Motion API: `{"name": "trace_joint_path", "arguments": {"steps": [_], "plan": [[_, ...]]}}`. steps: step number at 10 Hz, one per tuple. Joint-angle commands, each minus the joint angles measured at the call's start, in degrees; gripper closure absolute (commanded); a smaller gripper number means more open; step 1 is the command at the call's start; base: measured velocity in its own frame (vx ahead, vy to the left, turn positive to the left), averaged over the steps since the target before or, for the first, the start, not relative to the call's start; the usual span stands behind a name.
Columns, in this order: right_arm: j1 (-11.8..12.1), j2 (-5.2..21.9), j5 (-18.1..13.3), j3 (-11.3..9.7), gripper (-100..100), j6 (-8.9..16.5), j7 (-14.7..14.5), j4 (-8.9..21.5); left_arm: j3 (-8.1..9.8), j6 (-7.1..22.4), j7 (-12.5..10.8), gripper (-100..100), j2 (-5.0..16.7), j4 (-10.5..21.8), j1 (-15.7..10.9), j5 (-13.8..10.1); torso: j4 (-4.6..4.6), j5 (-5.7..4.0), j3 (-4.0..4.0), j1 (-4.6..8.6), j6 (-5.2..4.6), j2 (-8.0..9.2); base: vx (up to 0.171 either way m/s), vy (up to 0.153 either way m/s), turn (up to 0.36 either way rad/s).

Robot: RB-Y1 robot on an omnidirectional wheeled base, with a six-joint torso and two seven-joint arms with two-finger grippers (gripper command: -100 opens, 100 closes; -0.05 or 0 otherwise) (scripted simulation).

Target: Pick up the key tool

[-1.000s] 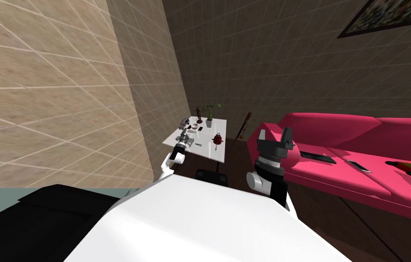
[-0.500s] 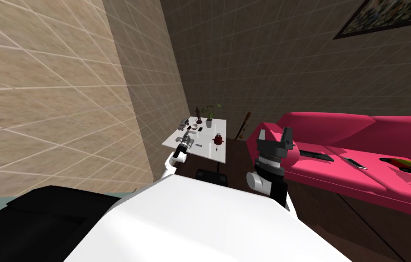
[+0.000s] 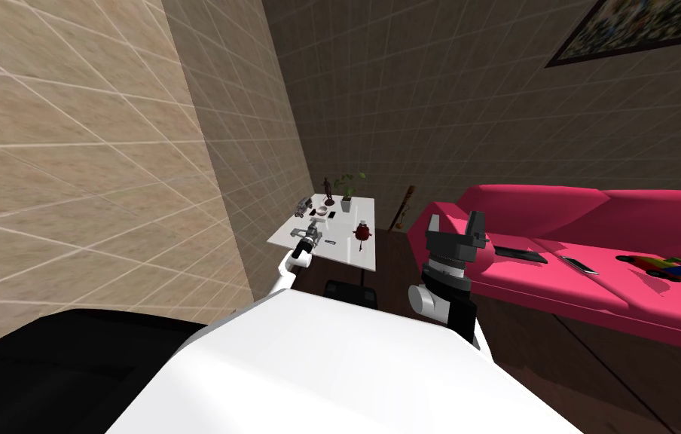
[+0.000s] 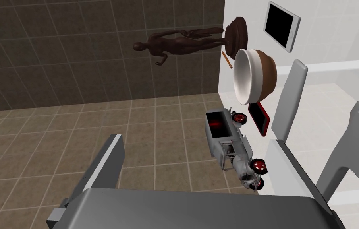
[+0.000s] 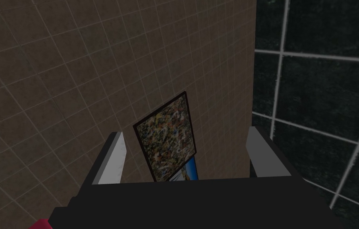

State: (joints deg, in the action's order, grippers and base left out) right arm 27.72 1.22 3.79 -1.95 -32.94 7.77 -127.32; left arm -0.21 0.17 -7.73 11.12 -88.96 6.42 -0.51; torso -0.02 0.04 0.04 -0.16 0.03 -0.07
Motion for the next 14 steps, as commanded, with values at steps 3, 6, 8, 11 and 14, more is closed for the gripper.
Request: {"name": "trace_joint_path", "arguments": {"steps": [3, 6, 8, 11, 14], "plan": [[0.0, 0.0, 0.0, 0.0, 0, 0.0, 0.0, 0.0, -0.43, 3.2, 0.2, -100, -0.4, 5.0, -2.6, 0.2, 0.00, 0.00, 0.01, -0.03, -0.01, -0.03, 0.013, 0.050, -0.042], [0.0, 0.0, 0.0, 0.0, 0, 0.0, 0.0, 0.0, -0.98, 7.1, 0.4, -100, -1.2, 11.0, -6.0, 0.4, 0.00, 0.00, 0.01, -0.01, -0.01, -0.02, 0.013, 0.054, -0.053], [0.0, 0.0, 0.0, 0.0, 0, 0.0, 0.0, 0.0, -1.32, 9.4, 0.6, -100, -2.1, 15.0, -8.0, 0.6, -0.01, 0.01, 0.02, -0.04, 0.00, -0.03, 0.013, 0.068, -0.067], [0.0, 0.0, 0.0, 0.0, 0, 0.0, 0.0, 0.0, -1.63, 11.6, 0.7, -100, -3.2, 18.7, -9.7, 0.7, 0.01, -0.01, -0.02, 0.06, 0.00, 0.03, 0.001, 0.042, -0.028], [0.0, 0.0, 0.0, 0.0, 0, 0.0, 0.0, 0.0, -2.03, 14.4, 0.8, -100, -5.4, 23.5, -11.8, 0.8, 0.00, -0.01, 0.01, 0.02, 0.00, -0.02, 0.016, 0.048, -0.050]]}}
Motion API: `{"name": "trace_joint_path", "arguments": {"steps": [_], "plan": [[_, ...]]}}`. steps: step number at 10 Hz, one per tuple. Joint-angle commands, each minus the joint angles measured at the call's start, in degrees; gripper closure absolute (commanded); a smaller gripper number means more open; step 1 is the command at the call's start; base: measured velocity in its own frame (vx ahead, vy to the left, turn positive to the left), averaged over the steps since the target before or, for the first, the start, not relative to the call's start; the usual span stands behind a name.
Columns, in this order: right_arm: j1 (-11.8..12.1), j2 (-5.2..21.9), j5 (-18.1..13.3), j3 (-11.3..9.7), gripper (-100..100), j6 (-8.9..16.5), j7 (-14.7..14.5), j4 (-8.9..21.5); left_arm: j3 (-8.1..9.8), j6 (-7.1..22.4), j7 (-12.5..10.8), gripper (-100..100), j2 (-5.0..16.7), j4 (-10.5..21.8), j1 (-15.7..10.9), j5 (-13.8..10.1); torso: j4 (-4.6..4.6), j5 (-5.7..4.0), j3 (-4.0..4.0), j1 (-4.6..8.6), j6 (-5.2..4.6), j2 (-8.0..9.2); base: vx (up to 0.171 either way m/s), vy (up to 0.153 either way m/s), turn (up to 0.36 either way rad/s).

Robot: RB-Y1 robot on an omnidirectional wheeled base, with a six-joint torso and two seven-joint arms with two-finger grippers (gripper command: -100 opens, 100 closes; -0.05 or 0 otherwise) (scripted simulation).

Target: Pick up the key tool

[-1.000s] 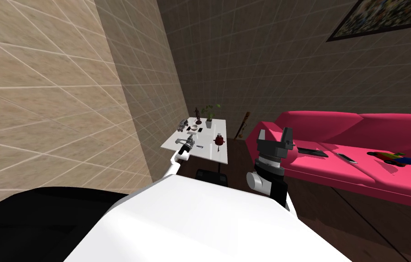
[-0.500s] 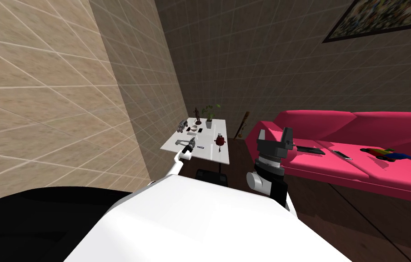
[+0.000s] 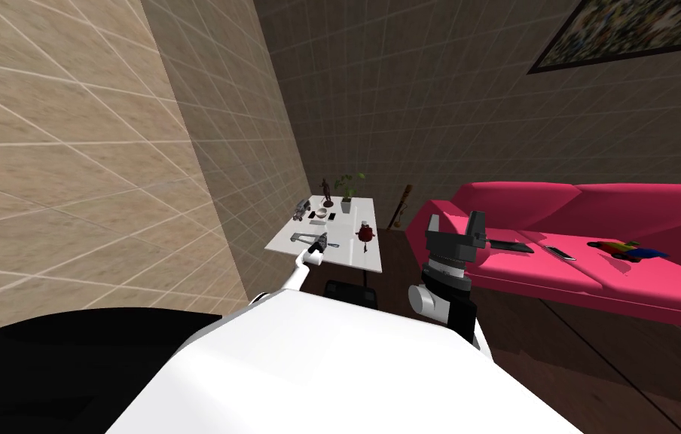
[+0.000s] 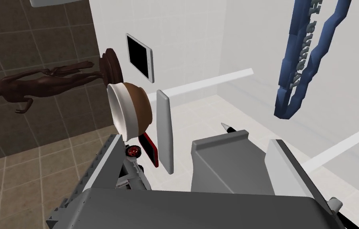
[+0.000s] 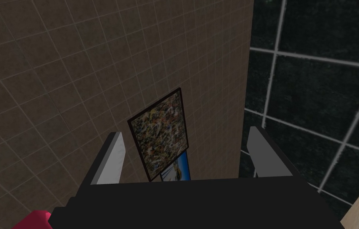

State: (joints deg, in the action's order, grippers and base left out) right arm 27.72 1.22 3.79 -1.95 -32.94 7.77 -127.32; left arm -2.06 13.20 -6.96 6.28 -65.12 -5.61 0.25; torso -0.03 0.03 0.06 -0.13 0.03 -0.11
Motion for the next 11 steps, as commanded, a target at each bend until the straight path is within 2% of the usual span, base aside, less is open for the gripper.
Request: {"name": "trace_joint_path", "arguments": {"steps": [1, 5, 6, 7, 8, 9, 11], "plan": [[0.0, 0.0, 0.0, 0.0, 0, 0.0, 0.0, 0.0, -0.29, 2.2, 0.1, -100, -1.6, 1.0, -0.3, 0.1, 0.00, 0.00, 0.00, 0.00, 0.00, 0.00, 0.015, 0.048, -0.043], [0.0, 0.0, 0.0, 0.0, 0, 0.0, 0.0, 0.0, -0.58, 4.4, 0.2, -100, -5.9, 4.9, -1.2, 0.2, 0.01, -0.02, -0.01, 0.09, 0.00, 0.02, 0.015, 0.030, -0.026], [0.0, 0.0, 0.0, 0.0, 0, 0.0, 0.0, 0.0, -0.60, 4.7, 0.2, -100, -6.5, 5.4, -1.0, 0.2, 0.01, -0.03, -0.02, 0.13, 0.01, 0.04, 0.006, 0.011, -0.009], [0.0, 0.0, 0.0, 0.0, 0, 0.0, 0.0, 0.0, -0.54, 4.5, 0.2, -100, -6.1, 5.2, -1.2, 0.3, 0.01, -0.03, -0.03, 0.15, 0.01, 0.05, 0.000, 0.000, 0.000], [0.0, 0.0, 0.0, 0.0, 0, 0.0, 0.0, 0.0, -0.51, 4.4, 0.2, 0, -6.2, 5.5, -1.3, 0.3, 0.02, -0.04, -0.04, 0.16, 0.02, 0.07, 0.000, 0.000, 0.000], [0.0, 0.0, 0.0, 0.0, 0, 0.0, 0.0, 0.0, -0.34, 2.4, 0.4, -100, -6.2, 7.3, -1.2, 0.2, 0.02, -0.04, -0.05, 0.17, 0.02, 0.08, 0.054, -0.006, -0.016], [0.0, 0.0, 0.0, 0.0, 0, 0.0, 0.0, 0.0, -0.20, 0.8, 0.5, -100, -6.3, 8.8, -1.2, 0.2, -0.03, -0.05, 0.10, 0.19, 0.02, -0.19, 0.088, -0.004, -0.010]]}}
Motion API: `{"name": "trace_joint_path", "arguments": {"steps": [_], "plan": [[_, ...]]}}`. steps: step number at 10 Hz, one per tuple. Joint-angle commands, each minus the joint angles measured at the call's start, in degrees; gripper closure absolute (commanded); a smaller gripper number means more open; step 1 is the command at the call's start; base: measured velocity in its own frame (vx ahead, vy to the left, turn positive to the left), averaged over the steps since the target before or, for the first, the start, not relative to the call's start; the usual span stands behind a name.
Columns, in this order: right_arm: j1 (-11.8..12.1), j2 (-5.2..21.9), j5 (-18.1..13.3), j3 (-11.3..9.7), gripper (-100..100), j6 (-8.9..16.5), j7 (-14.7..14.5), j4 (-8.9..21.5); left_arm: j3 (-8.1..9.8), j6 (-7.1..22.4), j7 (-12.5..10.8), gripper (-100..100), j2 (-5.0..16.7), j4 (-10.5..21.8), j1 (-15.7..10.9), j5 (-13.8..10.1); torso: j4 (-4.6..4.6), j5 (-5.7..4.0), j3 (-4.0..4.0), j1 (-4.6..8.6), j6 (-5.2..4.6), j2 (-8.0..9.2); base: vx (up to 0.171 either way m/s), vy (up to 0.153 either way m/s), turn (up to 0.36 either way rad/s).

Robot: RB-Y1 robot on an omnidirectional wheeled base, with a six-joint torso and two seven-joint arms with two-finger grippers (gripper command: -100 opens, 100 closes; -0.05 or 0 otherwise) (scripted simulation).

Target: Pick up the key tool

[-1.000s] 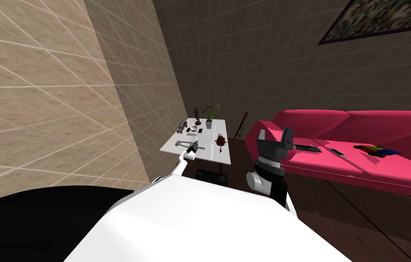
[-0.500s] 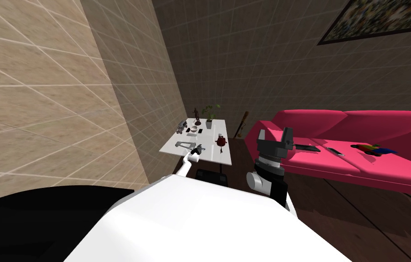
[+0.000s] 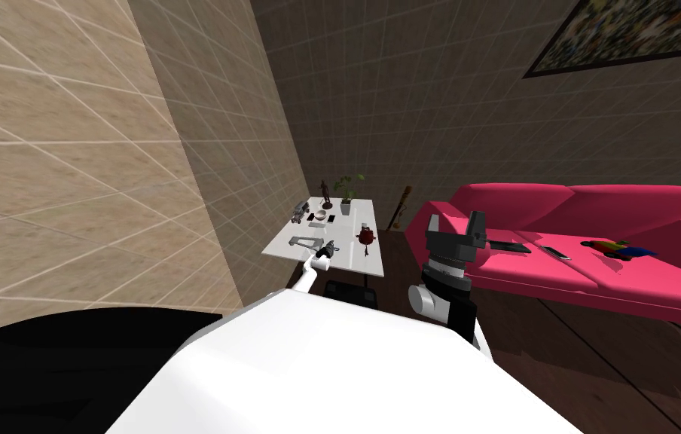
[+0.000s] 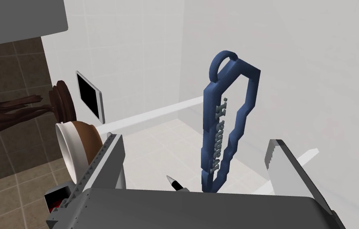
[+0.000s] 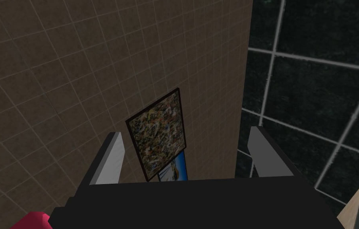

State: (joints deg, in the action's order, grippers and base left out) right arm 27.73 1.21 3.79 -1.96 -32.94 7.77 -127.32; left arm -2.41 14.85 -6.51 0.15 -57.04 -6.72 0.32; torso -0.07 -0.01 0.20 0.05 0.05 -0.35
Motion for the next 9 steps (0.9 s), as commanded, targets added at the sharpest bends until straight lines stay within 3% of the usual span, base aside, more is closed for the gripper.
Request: {"name": "trace_joint_path", "arguments": {"steps": [1, 2, 6, 7, 8, 9], "plan": [[0.0, 0.0, 0.0, 0.0, 0, 0.0, 0.0, 0.0, 0.00, 0.0, 0.0, -100, 0.0, 0.0, 0.0, 0.0, 0.00, 0.00, 0.00, 0.00, 0.00, 0.00, 0.041, -0.001, -0.001], [0.0, 0.0, 0.0, 0.0, 0, 0.0, 0.0, 0.0, -0.01, -0.2, 0.0, 100, 0.0, 0.1, 0.0, 0.0, 0.02, 0.00, -0.06, 0.00, 0.00, 0.13, 0.007, 0.000, 0.001], [0.0, 0.0, 0.0, 0.0, 0, 0.0, 0.0, 0.0, 0.00, -0.2, 0.0, 100, 0.0, 0.1, 0.0, 0.0, 0.06, 0.00, -0.18, 0.00, 0.00, 0.33, 0.001, 0.000, -0.001], [0.0, 0.0, 0.0, 0.0, 0, 0.0, 0.0, 0.0, 0.00, -0.2, 0.0, 0, 0.0, 0.1, 0.0, 0.0, 0.06, 0.00, -0.18, 0.00, -0.01, 0.33, 0.000, 0.000, 0.000], [0.0, 0.0, 0.0, 0.0, 0, 0.0, 0.0, 0.0, -0.06, 1.5, -0.1, 100, -0.1, -1.5, -0.1, 0.2, 0.06, 0.00, -0.18, 0.00, -0.01, 0.33, -0.064, 0.000, 0.019], [0.0, 0.0, 0.0, 0.0, 0, 0.0, 0.0, 0.0, -0.13, 2.3, -0.2, 100, -0.1, -2.3, -0.2, 0.2, 0.08, -0.01, -0.28, 0.00, 0.00, 0.52, -0.113, 0.006, 0.011]]}}
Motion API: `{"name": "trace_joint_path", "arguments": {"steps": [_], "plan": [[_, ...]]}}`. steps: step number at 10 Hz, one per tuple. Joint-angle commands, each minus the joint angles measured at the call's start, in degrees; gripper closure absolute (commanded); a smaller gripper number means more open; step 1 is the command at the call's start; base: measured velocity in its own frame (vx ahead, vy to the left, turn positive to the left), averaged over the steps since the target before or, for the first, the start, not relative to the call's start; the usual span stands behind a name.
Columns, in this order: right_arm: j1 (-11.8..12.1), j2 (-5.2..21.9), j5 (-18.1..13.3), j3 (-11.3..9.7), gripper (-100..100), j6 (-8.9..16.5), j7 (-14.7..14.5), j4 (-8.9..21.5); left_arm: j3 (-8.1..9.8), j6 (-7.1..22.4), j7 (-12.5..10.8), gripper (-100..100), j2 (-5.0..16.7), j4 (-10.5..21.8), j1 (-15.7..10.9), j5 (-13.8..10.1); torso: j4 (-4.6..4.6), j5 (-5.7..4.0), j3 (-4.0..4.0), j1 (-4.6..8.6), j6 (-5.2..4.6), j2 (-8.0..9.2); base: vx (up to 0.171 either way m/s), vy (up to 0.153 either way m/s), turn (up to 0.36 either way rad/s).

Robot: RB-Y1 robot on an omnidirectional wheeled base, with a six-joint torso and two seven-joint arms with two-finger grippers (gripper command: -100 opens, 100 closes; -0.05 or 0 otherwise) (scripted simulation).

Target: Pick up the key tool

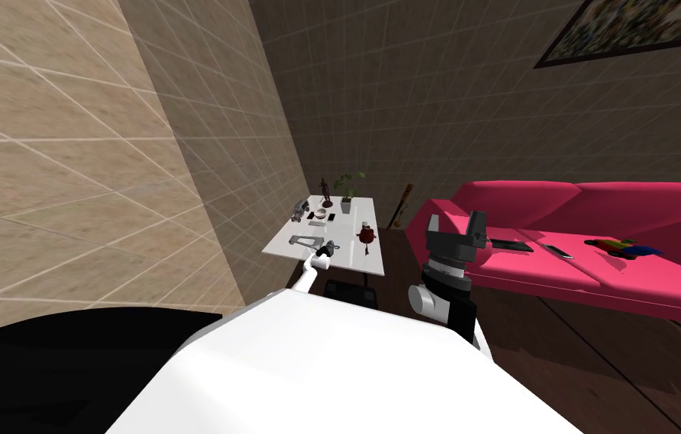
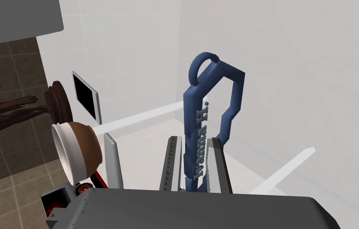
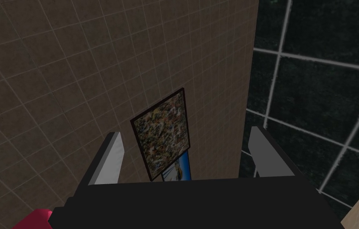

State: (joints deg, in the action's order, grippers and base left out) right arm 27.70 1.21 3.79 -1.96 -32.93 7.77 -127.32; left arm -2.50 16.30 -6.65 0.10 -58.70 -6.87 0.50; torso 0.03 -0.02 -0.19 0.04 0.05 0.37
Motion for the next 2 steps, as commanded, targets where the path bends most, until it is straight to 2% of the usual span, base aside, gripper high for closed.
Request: {"name": "trace_joint_path", "arguments": {"steps": [1, 2], "plan": [[0.0, 0.0, 0.0, 0.0, 0, 0.0, 0.0, 0.0, 0.00, 0.0, 0.0, 100, 0.0, 0.0, 0.0, 0.0, 0.00, 0.00, 0.00, 0.00, 0.00, 0.00, -0.052, 0.004, 0.000], [0.0, 0.0, 0.0, 0.0, 0, 0.0, 0.0, 0.0, -0.02, 0.3, 0.0, 0, 0.0, -0.1, 0.1, 0.0, 0.00, 0.00, 0.05, 0.00, 0.00, -0.13, -0.009, 0.000, 0.000]]}}
